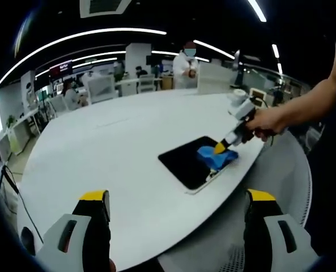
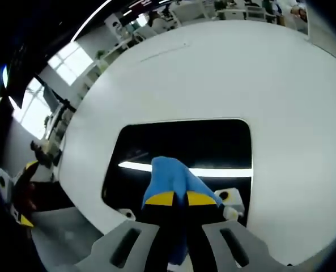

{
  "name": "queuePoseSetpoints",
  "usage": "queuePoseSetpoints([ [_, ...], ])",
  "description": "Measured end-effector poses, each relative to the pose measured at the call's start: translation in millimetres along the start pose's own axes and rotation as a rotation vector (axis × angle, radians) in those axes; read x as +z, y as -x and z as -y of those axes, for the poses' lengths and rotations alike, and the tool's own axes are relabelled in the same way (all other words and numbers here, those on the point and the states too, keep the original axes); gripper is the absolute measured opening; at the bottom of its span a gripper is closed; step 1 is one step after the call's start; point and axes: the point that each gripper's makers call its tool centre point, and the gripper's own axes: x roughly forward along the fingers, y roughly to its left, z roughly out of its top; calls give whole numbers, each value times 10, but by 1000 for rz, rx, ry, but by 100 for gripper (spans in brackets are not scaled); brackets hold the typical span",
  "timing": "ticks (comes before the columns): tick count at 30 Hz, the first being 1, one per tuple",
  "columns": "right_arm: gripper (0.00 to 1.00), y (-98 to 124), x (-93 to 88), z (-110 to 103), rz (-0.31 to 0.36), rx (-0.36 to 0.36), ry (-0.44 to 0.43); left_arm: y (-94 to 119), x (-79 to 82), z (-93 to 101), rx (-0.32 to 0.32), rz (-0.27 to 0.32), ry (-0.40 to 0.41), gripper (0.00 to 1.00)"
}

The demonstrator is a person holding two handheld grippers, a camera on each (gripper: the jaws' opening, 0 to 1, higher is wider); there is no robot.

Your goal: Wipe the mirror surface with the cleaning cloth until all visible marks leave the cleaned area.

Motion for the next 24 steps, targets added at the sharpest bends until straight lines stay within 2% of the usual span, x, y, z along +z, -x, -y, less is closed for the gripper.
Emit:
queuePoseSetpoints([
  [13, 1, 114, -233, -31, -26, 11, -11, -46, -2, 22, -18, -1, -1, 99],
  [24, 1, 163, -350, -54, -45, 13, -19, -59, -14, 41, -24, 4, -5, 99],
])
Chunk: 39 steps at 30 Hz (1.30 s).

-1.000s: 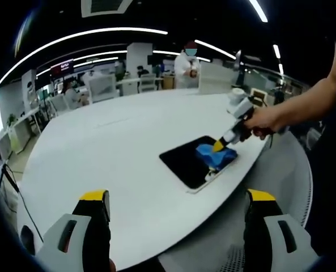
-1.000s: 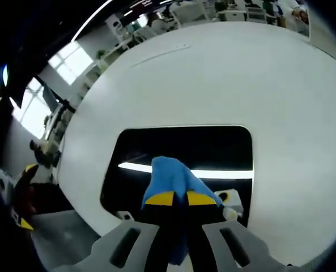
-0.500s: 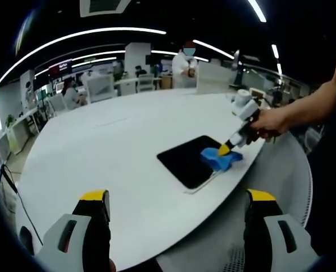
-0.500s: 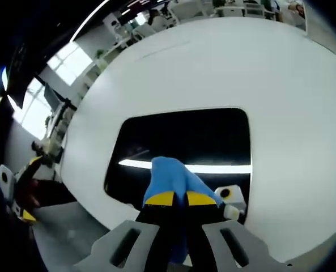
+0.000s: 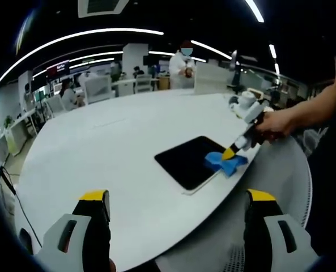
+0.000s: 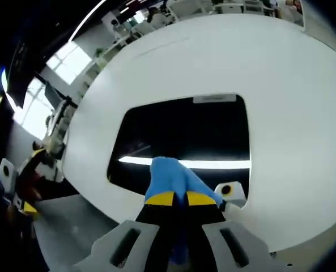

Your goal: Wipe the mirror surface with the cleaning cloth until all visible marks leave the cleaned area.

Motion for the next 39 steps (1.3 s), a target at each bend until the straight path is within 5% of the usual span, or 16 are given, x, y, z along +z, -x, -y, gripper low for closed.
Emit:
queuePoseSetpoints([
  [10, 1, 25, -89, -40, -24, 16, -39, -1, -5, 1, -1, 0, 5, 99],
  [39, 1, 72, -96, 31, -22, 0, 29, -15, 10, -22, 14, 1, 7, 99],
])
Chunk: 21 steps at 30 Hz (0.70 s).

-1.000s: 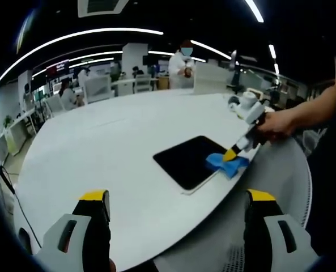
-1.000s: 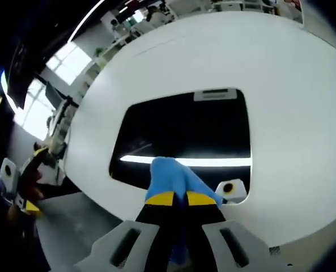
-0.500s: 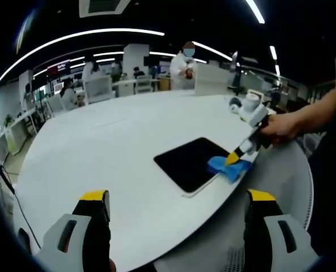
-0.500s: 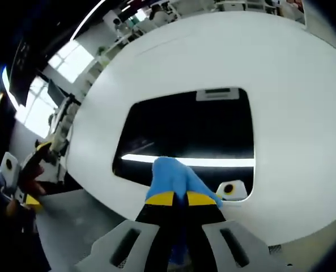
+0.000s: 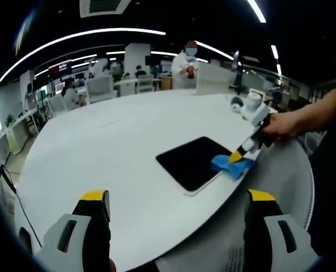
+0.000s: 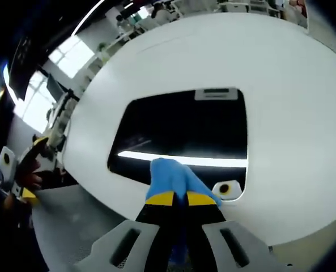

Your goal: Wipe the mirror surface with the cleaning cloth until all visible marks leave the cleaned area.

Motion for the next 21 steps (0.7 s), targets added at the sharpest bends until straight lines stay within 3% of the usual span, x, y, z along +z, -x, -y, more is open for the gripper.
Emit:
queuePoseSetpoints([
  [21, 1, 68, 12, 200, -17, -25, 7, 10, 27, 13, 3, 6, 8, 99],
])
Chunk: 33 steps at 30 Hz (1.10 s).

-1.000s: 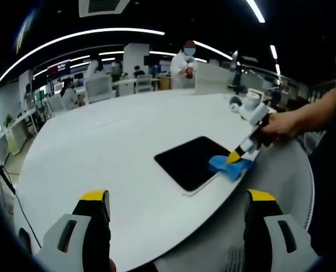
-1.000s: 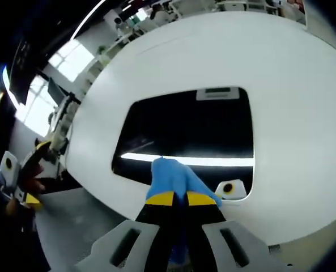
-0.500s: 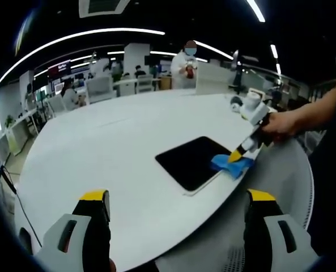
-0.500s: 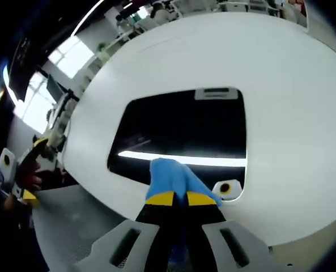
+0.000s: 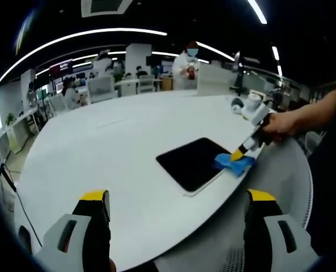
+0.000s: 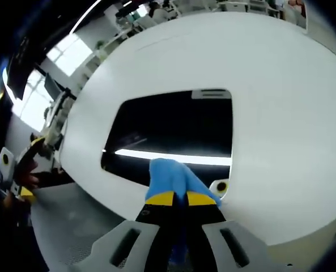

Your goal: Wipe the mirror surface with the cleaning cloth until all visible marks leave the cleaned area.

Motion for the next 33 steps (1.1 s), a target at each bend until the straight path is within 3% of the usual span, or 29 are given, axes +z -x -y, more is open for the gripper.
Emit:
queuePoseSetpoints([
  [20, 1, 86, 24, 236, 9, -58, -51, -45, 9, 36, -8, -12, -19, 99],
  [33, 1, 76, 45, 214, 25, -62, -49, -40, 9, 39, -9, -9, -15, 99],
])
